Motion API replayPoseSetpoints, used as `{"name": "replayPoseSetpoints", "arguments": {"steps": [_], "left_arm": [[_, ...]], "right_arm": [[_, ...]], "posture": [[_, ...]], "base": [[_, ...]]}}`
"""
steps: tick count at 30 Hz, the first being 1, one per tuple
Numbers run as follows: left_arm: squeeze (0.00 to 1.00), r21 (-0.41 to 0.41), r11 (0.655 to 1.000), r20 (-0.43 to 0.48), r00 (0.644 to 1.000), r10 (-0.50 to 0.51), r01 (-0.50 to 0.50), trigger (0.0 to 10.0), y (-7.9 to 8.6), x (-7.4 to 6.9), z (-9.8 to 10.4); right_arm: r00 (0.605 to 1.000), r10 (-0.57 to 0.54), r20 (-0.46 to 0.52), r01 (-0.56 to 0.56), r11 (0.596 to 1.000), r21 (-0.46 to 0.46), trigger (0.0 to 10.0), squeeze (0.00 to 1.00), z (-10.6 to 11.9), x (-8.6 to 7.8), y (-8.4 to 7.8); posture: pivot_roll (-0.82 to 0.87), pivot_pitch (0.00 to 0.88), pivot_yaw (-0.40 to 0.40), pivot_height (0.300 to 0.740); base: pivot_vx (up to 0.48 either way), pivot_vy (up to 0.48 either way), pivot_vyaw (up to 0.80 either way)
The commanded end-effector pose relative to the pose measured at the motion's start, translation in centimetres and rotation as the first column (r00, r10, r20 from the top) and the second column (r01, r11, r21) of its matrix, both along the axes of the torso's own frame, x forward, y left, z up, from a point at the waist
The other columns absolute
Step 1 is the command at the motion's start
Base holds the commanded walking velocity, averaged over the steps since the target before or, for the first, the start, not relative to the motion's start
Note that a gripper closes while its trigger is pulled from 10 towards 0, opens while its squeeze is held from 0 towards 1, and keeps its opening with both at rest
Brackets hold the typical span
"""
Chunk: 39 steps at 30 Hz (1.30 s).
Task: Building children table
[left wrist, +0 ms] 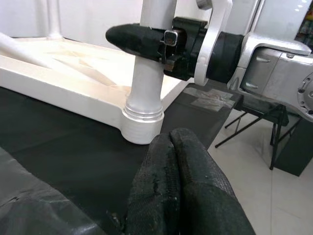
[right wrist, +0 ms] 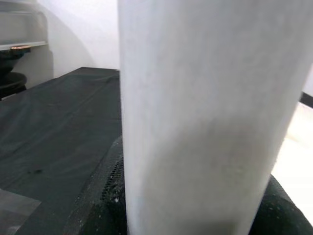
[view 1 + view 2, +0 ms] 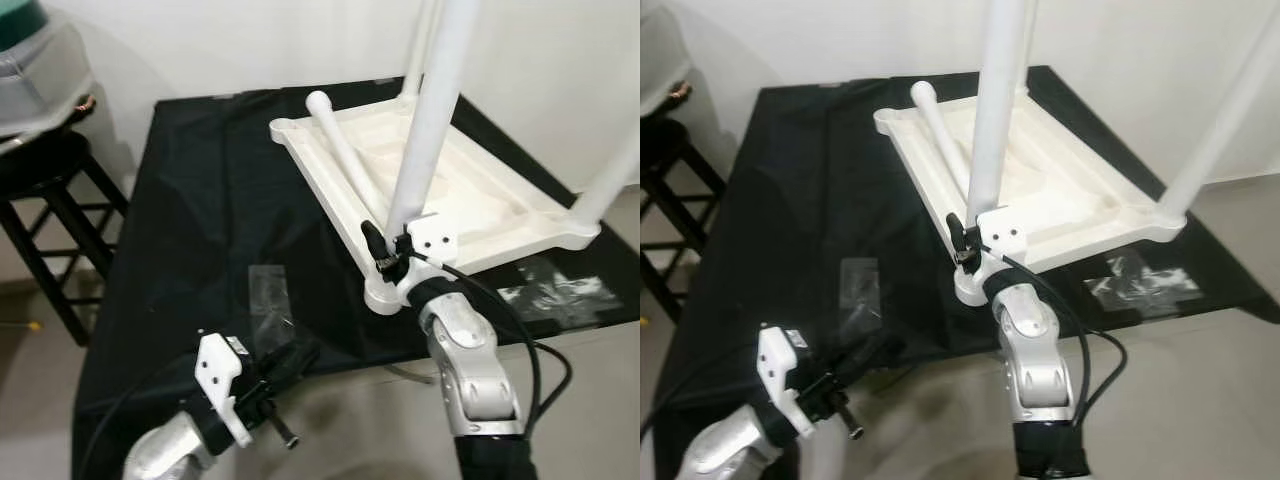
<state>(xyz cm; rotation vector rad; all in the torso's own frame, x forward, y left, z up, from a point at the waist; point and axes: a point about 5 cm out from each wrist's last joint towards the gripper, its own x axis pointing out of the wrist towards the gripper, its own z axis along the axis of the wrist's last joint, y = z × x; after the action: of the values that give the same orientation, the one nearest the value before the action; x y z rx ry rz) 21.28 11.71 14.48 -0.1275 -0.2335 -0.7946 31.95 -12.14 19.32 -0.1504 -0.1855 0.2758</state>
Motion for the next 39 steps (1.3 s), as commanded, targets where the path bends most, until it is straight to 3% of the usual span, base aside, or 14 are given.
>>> {"name": "replayPoseSetpoints", "arguments": {"steps": [1,5,6,7,8,9,10,15,17,20,21,26,38,39], "left_arm": [[0.0,0.0,1.0,-0.025,1.0,-0.002,0.002,10.0,0.0,0.0,-0.6],[0.0,-0.006,1.0,-0.019,1.0,0.019,-0.019,10.0,0.1,0.2,-0.6],[0.0,-0.008,1.0,-0.019,0.999,0.026,-0.026,10.0,0.1,0.2,-0.6],[0.0,-0.008,1.0,-0.019,0.999,0.026,-0.026,10.0,0.1,0.2,-0.6],[0.0,-0.008,1.0,-0.019,0.999,0.027,-0.027,10.0,0.1,0.3,-0.7],[0.0,-0.008,1.0,-0.019,0.999,0.027,-0.027,10.0,0.1,0.3,-0.7],[0.0,-0.006,1.0,-0.02,1.0,0.022,-0.022,10.0,0.1,0.3,-0.7],[0.0,-0.004,1.0,-0.023,1.0,0.01,-0.01,10.0,-0.1,0.3,-0.8],[0.0,-0.006,1.0,-0.025,1.0,0.006,-0.006,10.0,-0.3,0.3,-0.9],[0.0,-0.007,1.0,-0.025,1.0,0.006,-0.006,10.0,-0.3,0.3,-0.9],[0.0,-0.008,1.0,-0.025,1.0,0.007,-0.007,10.0,-0.4,0.3,-0.9],[0.0,-0.011,1.0,-0.027,1.0,0.009,-0.01,10.0,-0.5,0.1,-1.0],[0.0,-0.012,1.0,-0.027,1.0,0.011,-0.011,10.0,-0.5,0.0,-0.9],[0.0,-0.013,1.0,-0.027,1.0,0.012,-0.012,10.0,-0.5,-0.1,-0.9]], "right_arm": [[0.976,-0.056,-0.209,0.035,0.994,-0.104,0.0,0.0,-4.9,-0.1,-1.1],[0.971,-0.032,-0.237,0.006,0.994,-0.11,0.0,0.0,-5.3,0.1,-0.8],[0.968,-0.032,-0.25,0.0,0.992,-0.126,10.0,0.0,-5.4,0.1,-0.6],[0.968,-0.032,-0.25,0.0,0.992,-0.126,10.0,0.0,-5.4,0.1,-0.6],[0.967,-0.026,-0.254,-0.006,0.992,-0.123,10.0,0.25,-5.1,-0.1,-0.2],[0.967,-0.026,-0.254,-0.006,0.992,-0.123,10.0,0.25,-5.1,-0.1,-0.2],[0.969,0.036,-0.245,-0.058,0.995,-0.085,10.0,1.0,-4.4,-0.1,0.3],[0.951,0.255,-0.174,-0.259,0.966,0.001,10.0,1.0,-2.0,0.0,1.6],[0.84,0.526,-0.135,-0.534,0.845,-0.025,10.0,0.78,0.1,-0.3,1.8],[0.795,0.591,-0.136,-0.602,0.796,-0.06,10.0,0.78,0.5,-0.4,1.6],[0.75,0.642,-0.156,-0.659,0.744,-0.108,10.0,0.0,0.7,-0.3,1.2],[0.648,0.733,-0.21,-0.762,0.617,-0.199,10.0,0.0,2.8,1.9,-0.6],[0.552,0.808,-0.207,-0.834,0.533,-0.146,10.0,0.0,5.3,3.3,-0.8],[0.525,0.823,-0.217,-0.851,0.505,-0.144,2.9,0.0,5.5,3.3,-0.8]], "posture": [[-0.05,0.195,0.011,0.74],[-0.05,0.188,0.01,0.74],[-0.05,0.181,0.011,0.74],[-0.05,0.181,0.011,0.74],[-0.05,0.174,0.013,0.74],[-0.05,0.174,0.013,0.74],[-0.05,0.17,0.014,0.74],[-0.05,0.164,0.015,0.74],[-0.05,0.159,0.013,0.74],[-0.05,0.159,0.013,0.74],[-0.05,0.158,0.01,0.74],[-0.03,0.163,0.009,0.74],[-0.02,0.174,0.005,0.74],[-0.01,0.178,0.006,0.74]], "base": [[0.0,0.0,0.0],[0.0,0.0,0.0],[0.0,0.0,0.0],[0.0,0.0,0.0],[0.0,0.0,0.0],[0.0,0.0,0.0],[0.0,0.0,0.0],[0.0,0.0,0.0],[0.0,0.0,0.0],[0.0,0.0,0.0],[0.0,0.0,0.0],[0.0,0.0,0.0],[0.0,0.0,0.0],[0.0,0.0,0.0]]}}
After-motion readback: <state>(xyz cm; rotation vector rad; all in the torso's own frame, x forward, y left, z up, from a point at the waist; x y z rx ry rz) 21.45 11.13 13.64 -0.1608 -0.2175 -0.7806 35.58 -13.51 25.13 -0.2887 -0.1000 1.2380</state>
